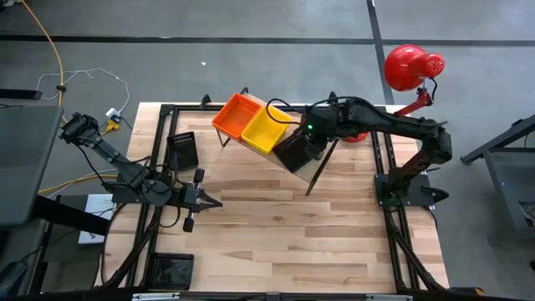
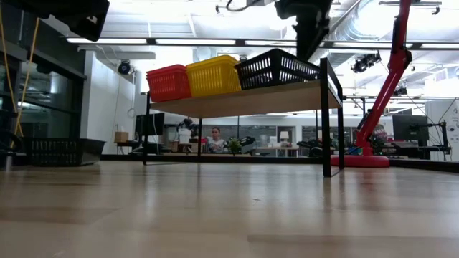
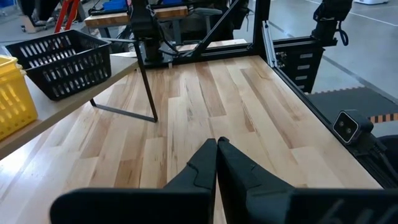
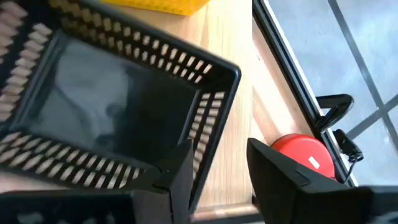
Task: Stack baskets on shelf by color
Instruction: Put the bottom right black bin on the shelf
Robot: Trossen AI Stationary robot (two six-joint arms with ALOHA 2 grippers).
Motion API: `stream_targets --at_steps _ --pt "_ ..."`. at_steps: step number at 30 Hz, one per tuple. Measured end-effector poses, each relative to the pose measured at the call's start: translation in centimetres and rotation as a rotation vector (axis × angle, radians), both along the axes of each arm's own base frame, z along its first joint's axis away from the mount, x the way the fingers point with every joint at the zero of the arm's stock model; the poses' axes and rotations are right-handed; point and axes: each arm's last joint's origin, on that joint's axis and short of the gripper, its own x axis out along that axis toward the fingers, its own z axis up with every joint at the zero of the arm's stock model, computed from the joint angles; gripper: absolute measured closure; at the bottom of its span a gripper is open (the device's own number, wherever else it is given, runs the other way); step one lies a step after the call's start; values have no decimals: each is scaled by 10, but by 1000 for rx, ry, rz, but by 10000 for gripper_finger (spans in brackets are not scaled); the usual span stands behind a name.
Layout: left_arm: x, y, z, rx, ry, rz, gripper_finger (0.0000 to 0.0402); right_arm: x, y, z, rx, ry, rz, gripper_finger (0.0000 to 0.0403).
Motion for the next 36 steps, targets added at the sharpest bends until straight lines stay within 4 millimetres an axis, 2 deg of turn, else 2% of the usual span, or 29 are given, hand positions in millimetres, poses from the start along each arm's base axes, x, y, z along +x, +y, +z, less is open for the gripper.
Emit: stream_targets --at_steps 5,8,10,14,16,18,21,24,36 --pt "0 0 0 0 0 0 401 -19 30 19 -17 -46 52 263" --pt "0 0 0 -1 0 0 402 -29 49 23 -35 -78 87 270" --pt "0 0 0 -3 0 0 401 -34 59 16 -40 -83 104 286" --pt "0 0 0 -23 -1 6 401 -44 70 -13 -22 -56 138 341" --pt "0 0 0 -21 -1 6 401 -48 70 -26 -14 -60 144 378" --pt "0 0 0 -16 -1 4 401 -51 68 -34 -16 -75 138 395" --pt "0 0 0 -3 -2 0 402 -54 64 -40 -20 -110 120 387" --pt "0 0 1 -3 -5 -1 401 -54 58 -43 -22 -124 100 397" --pt "0 0 1 -4 -8 -1 401 -51 40 -41 -40 -164 41 402"
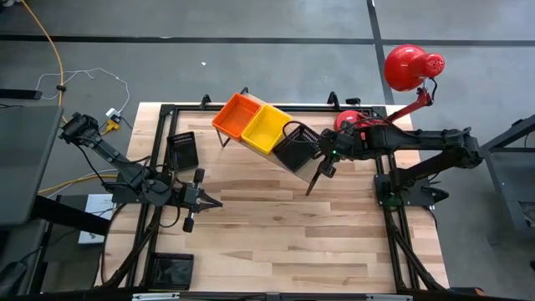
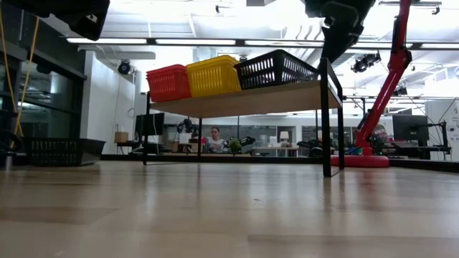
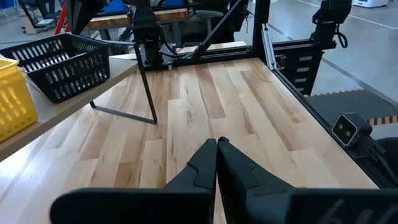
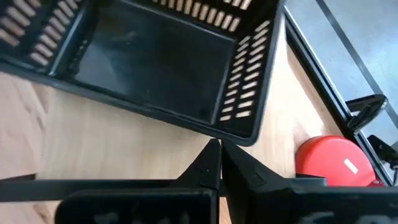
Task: Stack baskets on shelf by color
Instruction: Put the bottom right black bin on the shelf
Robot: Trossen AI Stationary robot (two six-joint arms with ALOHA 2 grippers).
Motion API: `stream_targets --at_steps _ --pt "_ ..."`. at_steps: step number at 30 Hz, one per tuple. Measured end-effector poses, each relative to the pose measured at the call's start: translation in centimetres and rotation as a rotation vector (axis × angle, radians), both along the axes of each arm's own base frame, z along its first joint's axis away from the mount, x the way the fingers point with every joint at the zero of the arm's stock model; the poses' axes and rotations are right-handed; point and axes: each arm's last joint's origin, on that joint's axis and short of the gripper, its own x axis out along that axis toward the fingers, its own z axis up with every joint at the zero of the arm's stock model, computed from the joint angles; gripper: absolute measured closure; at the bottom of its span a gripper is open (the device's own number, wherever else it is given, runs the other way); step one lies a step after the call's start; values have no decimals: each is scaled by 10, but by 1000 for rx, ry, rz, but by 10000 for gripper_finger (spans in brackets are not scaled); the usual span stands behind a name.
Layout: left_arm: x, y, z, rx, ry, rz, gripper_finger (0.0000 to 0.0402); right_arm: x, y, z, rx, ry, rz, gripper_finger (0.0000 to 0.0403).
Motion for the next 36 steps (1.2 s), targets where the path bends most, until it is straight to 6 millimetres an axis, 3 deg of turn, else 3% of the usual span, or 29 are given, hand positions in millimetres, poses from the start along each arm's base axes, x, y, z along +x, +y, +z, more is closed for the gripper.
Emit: stream_targets --at_steps 11,20,24,36 --pt "0 0 0 0 0 0 401 2 -13 3 -76 -22 -45 402" --pt "0 0 0 1 0 0 401 -13 0 5 22 7 -45 403" --pt "1 0 2 -10 -20 0 401 -7 6 1 98 1 2 403" --pt "1 0 3 -13 -25 0 401 14 -4 -17 3 83 -15 403"
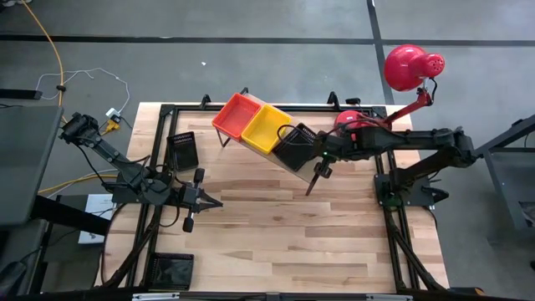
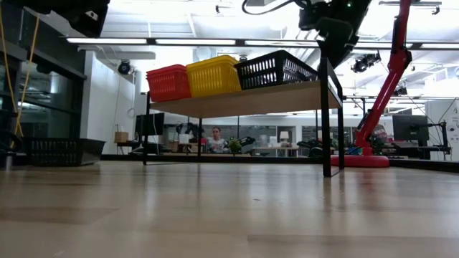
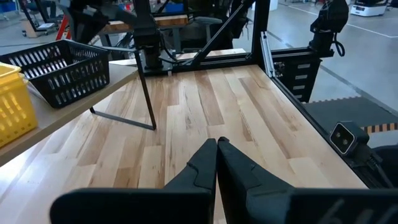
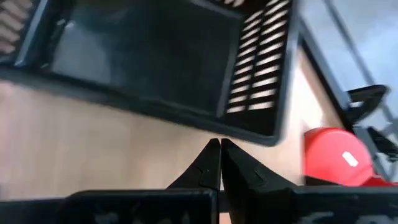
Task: Stack baskets on shelf by color
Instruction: Put the bottom right black bin on the shelf, then stack the top black bin on top of the black bin on the shelf
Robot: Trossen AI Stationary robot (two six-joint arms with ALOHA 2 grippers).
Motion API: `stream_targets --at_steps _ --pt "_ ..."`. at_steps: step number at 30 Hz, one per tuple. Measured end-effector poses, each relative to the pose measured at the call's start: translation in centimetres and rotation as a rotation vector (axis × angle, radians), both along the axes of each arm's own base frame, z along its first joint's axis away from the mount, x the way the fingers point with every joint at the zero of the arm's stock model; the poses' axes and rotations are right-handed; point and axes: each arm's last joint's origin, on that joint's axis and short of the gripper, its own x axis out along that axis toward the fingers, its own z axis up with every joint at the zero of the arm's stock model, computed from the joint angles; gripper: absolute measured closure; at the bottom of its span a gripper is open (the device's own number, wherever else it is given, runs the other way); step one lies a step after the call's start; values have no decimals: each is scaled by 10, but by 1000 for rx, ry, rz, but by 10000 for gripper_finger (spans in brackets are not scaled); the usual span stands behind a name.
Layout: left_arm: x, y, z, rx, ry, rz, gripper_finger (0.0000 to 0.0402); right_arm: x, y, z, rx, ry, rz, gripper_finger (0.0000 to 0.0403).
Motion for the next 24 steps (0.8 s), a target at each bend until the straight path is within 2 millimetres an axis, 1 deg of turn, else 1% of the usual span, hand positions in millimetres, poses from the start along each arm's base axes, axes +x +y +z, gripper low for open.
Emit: stream_targets --at_steps 6,13,17,20,24 --pt "0 0 0 1 0 0 402 -5 -4 6 -99 -14 -50 403" --pt "0 0 0 0 -1 0 401 -4 -4 6 -111 -14 -49 403" --pt "0 0 0 14 0 -3 402 -10 -5 8 -152 10 -64 403" --pt "0 0 0 41 2 -9 401 -19 -1 12 -149 15 -80 403" --pt "0 0 -1 45 6 -5 402 -29 14 19 -130 -18 -60 403"
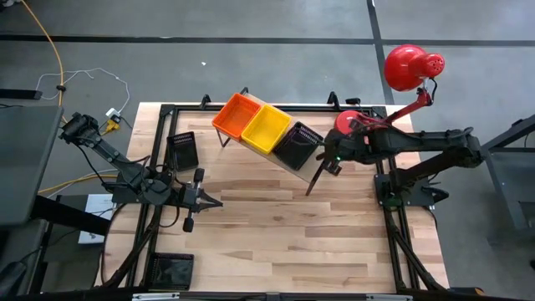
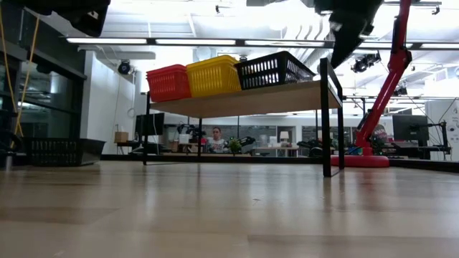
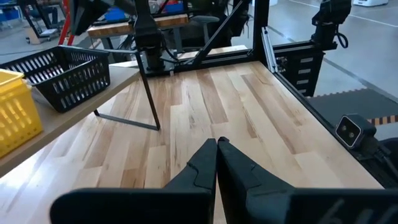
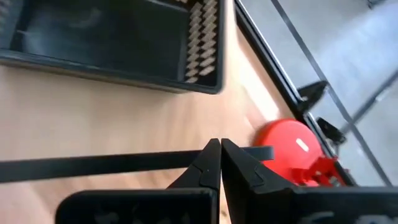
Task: Stack baskets on shelf by color
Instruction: Stack the top black bin on top of the black bin on the shelf
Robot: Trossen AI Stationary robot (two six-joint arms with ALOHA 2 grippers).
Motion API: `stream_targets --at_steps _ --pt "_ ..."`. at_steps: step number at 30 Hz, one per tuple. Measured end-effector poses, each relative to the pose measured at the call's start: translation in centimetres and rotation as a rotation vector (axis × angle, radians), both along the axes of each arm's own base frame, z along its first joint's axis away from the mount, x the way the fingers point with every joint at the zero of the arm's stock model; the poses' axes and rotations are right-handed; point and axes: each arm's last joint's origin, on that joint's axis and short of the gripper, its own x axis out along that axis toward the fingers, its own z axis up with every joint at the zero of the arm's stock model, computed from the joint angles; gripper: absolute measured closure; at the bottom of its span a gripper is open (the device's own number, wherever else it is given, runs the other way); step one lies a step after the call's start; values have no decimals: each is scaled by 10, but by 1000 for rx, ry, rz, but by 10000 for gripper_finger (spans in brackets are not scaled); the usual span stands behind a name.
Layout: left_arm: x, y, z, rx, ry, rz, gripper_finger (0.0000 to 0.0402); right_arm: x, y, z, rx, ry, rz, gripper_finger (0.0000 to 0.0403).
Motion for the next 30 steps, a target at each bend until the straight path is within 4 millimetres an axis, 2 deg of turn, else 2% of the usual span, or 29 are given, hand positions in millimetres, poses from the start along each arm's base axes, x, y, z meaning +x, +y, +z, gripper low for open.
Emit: stream_targets --at_steps 6,15,23,27,30 --pt "0 0 0 -27 -1 10 402 -9 33 9 -11 -92 95 403" --pt "0 0 0 -51 -1 17 401 -19 76 11 -33 -154 222 403" --pt "0 0 0 -50 1 16 401 -26 86 9 7 -137 239 403" --pt "0 0 -2 -55 14 17 402 -32 86 6 78 -80 223 403" --pt "0 0 -2 -58 14 17 401 -39 84 4 147 -108 209 403"
